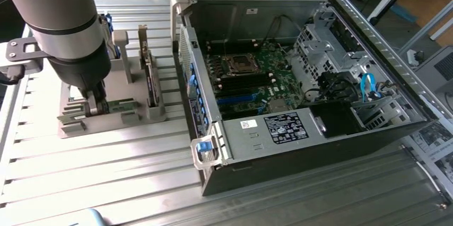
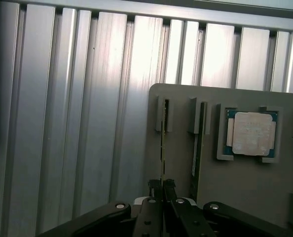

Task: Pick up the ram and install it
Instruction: 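Pick up the ram and move it above insertion slot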

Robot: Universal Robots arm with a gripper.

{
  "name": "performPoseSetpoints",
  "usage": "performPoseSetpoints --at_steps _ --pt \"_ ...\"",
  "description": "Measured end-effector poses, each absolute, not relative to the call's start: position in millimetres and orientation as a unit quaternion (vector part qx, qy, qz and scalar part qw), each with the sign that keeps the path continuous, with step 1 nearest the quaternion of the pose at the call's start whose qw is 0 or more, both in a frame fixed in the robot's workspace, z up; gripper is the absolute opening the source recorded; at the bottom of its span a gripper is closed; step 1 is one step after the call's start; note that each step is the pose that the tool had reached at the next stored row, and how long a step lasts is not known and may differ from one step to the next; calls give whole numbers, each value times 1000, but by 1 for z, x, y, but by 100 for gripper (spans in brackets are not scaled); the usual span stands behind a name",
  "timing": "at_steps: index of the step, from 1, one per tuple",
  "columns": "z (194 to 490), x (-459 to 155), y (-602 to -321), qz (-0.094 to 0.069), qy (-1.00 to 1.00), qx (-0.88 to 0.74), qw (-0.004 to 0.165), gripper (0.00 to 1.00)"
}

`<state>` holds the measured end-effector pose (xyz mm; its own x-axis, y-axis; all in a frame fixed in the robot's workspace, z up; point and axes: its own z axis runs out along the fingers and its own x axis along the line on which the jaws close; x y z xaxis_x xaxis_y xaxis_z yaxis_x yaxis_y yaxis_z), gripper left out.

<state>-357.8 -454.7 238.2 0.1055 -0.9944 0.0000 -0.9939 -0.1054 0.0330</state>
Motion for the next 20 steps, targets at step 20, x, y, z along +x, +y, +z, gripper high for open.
performPoseSetpoints --at_steps 20 --pt "251 -358 -455 -11 -669 743 12 13"
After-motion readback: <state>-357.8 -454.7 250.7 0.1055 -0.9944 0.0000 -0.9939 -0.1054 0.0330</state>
